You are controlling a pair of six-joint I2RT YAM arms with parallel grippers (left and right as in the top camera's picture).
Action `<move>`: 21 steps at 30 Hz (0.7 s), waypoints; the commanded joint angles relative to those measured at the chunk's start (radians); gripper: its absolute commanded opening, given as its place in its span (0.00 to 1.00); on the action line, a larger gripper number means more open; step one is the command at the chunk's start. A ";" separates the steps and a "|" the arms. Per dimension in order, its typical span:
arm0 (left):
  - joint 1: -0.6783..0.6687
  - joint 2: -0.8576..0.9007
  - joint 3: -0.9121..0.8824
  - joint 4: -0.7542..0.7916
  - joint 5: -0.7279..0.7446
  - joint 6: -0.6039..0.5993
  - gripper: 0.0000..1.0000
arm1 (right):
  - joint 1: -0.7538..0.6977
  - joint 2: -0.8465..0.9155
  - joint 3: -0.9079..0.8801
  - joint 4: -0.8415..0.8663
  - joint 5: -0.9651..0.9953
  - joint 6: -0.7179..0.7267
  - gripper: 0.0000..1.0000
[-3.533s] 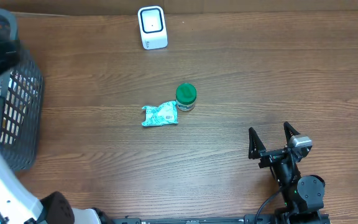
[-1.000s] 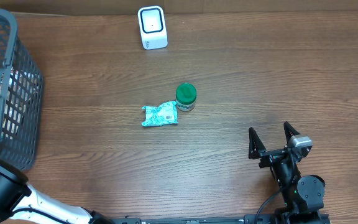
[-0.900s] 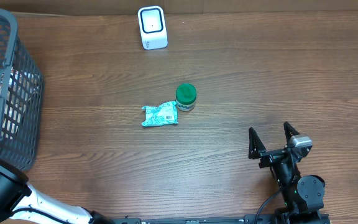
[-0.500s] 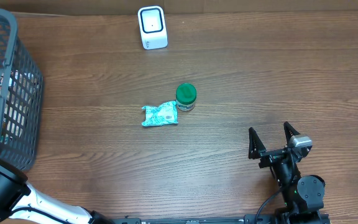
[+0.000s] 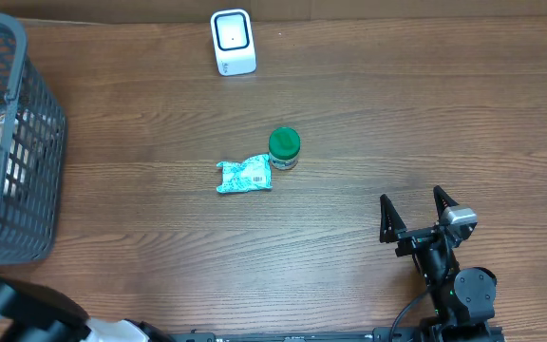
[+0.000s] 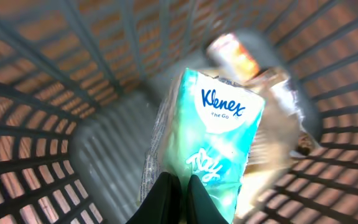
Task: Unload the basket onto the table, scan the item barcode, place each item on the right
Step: 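Reach toward the Kleenex tissue pack in the basket with the left gripper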
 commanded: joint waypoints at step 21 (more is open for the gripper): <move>-0.200 -0.424 0.011 -0.009 0.380 -0.127 0.04 | -0.003 -0.010 -0.011 0.006 -0.001 0.002 1.00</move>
